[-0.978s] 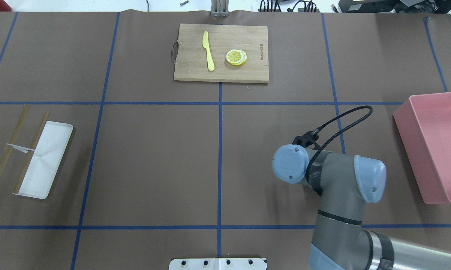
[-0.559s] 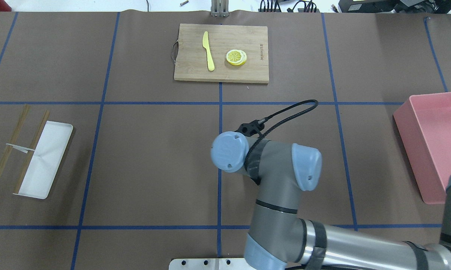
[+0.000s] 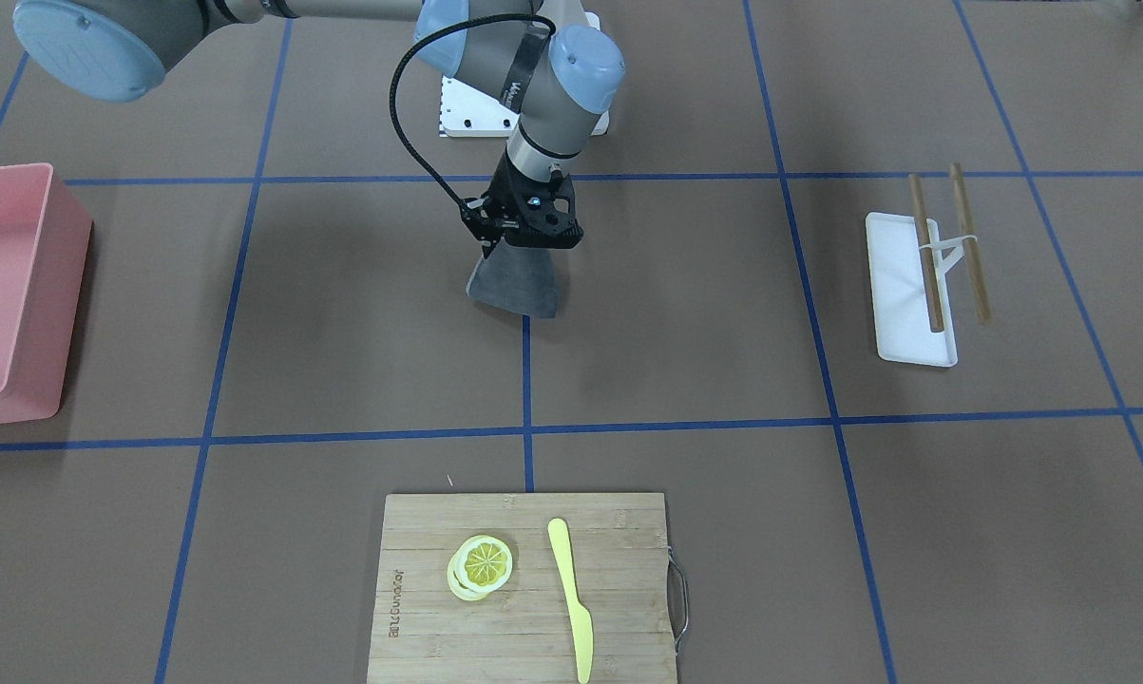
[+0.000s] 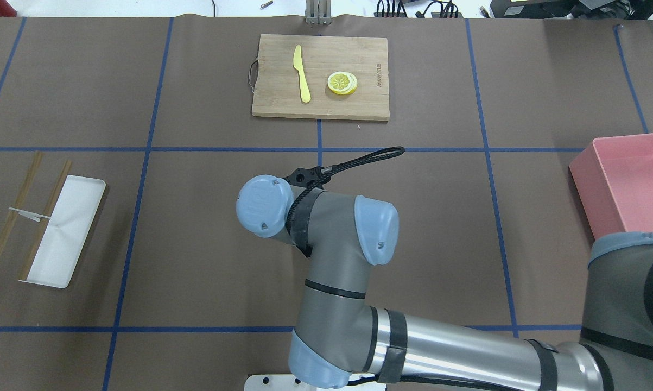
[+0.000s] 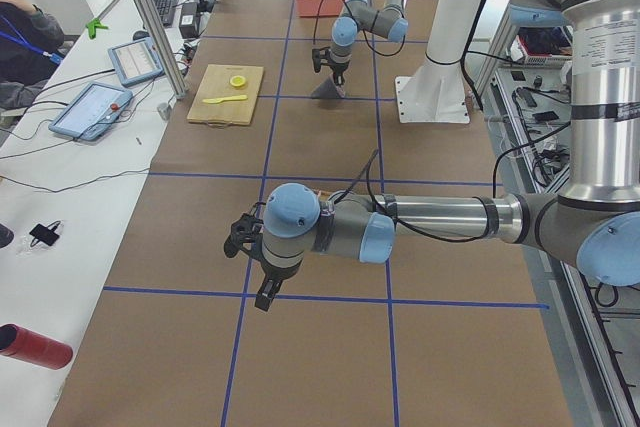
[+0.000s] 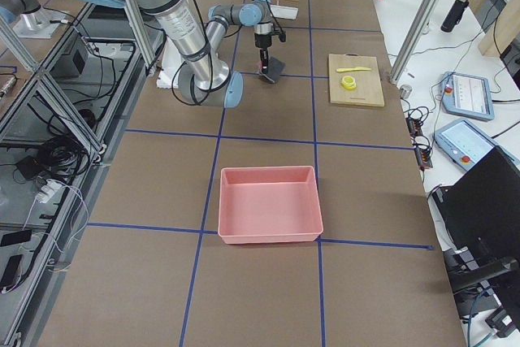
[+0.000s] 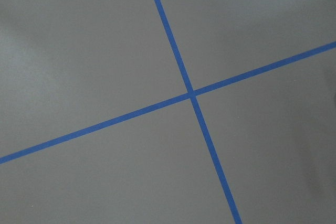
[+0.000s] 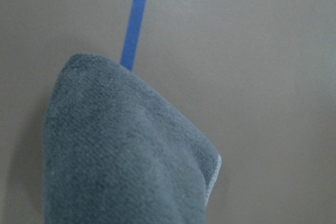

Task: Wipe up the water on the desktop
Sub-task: 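Wipe the cloth back and forth across the table with the right gripper, then carry the cloth over the pink bin with the right gripper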

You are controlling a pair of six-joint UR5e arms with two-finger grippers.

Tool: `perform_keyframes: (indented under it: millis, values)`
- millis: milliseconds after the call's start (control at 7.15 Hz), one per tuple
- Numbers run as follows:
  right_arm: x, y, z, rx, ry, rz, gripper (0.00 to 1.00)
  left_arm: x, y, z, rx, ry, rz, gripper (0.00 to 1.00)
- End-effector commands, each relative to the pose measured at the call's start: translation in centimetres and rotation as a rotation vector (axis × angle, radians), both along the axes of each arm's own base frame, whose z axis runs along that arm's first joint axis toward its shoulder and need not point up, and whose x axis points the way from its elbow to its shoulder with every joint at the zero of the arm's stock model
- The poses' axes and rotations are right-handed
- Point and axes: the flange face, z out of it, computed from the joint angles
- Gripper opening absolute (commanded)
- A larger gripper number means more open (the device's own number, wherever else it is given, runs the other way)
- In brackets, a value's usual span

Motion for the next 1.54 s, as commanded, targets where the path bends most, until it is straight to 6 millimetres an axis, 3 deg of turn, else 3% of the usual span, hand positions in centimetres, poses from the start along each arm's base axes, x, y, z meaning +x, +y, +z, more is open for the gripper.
perform_keyframes:
  millis: [0, 140, 419, 559, 699, 839, 978, 1118, 1398]
  values:
    - [9.6, 2.6, 9.4, 0.002, 0.104, -0.090, 0.00, 0.0, 0.0, 0.0, 0.000, 0.000, 0.000, 0.98]
    - [13.8, 1.5, 11.6, -0.001, 0.153, -0.112, 0.00, 0.0, 0.0, 0.0, 0.000, 0.002, 0.000, 0.98]
    - [23.4, -4.0, 7.2, 0.088, 0.066, -0.109, 0.00, 0.0, 0.1, 0.1, -0.001, 0.002, 0.000, 0.98]
    - [29.7, -7.3, 5.6, 0.075, -0.025, -0.077, 0.00, 0.0, 0.1, 0.2, -0.006, 0.002, 0.000, 0.98]
    - [36.1, -10.4, 5.2, 0.057, -0.109, -0.086, 0.00, 0.1, 1.1, 1.6, -0.033, 0.005, 0.000, 0.98]
    - [42.0, -11.8, 7.1, 0.029, -0.157, -0.098, 0.00, 0.1, 1.4, 1.7, -0.040, 0.004, -0.003, 0.98]
    - [47.7, -11.6, 10.8, 0.014, -0.170, -0.136, 0.00, 0.1, 1.4, 1.7, -0.040, 0.004, -0.003, 0.98]
    - [51.4, -9.7, 14.0, -0.010, -0.162, -0.134, 0.00, 0.1, 1.4, 1.8, -0.041, 0.004, -0.003, 0.98]
    - [56.7, -4.6, 19.1, 0.006, -0.150, -0.175, 0.00, 0.1, 1.3, 1.6, -0.038, 0.006, -0.003, 0.98]
